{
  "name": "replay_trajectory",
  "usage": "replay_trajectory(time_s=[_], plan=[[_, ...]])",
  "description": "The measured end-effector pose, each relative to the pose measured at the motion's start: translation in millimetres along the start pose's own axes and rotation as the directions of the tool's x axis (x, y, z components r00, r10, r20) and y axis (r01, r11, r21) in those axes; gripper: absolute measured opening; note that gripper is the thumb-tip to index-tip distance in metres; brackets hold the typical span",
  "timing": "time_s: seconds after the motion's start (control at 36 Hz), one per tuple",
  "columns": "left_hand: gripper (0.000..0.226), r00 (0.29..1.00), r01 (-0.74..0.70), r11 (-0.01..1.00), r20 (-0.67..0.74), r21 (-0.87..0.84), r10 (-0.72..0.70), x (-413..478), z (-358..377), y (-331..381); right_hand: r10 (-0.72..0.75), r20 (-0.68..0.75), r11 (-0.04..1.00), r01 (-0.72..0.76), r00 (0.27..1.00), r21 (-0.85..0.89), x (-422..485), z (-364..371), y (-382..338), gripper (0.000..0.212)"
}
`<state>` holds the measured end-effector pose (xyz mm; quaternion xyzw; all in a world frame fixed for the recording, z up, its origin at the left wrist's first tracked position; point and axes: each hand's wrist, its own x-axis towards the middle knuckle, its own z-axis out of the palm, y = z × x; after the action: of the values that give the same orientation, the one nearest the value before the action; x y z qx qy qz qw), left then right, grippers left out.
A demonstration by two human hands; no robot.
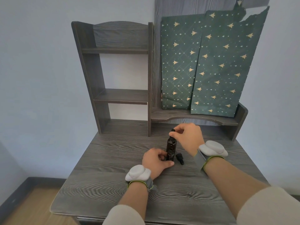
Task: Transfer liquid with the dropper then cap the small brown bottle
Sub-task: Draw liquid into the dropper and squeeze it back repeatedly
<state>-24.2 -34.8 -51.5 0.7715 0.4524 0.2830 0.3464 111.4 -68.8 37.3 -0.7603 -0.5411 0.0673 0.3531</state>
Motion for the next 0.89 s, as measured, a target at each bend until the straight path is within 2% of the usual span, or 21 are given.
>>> replay_trajectory(time_s=[0.5, 0.89], plan=[[0.036, 1.000, 0.007, 1.000, 0.003, -0.002, -0.007, -1, -1, 2, -0.035, -0.028, 0.999, 0.036, 0.999, 0.032, 5, -21, -11, 0.018], [0.033, 1.000, 0.008, 1.000, 0.011, 0.010, -0.008, -3, -3, 5, -0.058, -0.131, 0.994, 0.069, 0.990, 0.084, 3, -46, -22, 0.015]])
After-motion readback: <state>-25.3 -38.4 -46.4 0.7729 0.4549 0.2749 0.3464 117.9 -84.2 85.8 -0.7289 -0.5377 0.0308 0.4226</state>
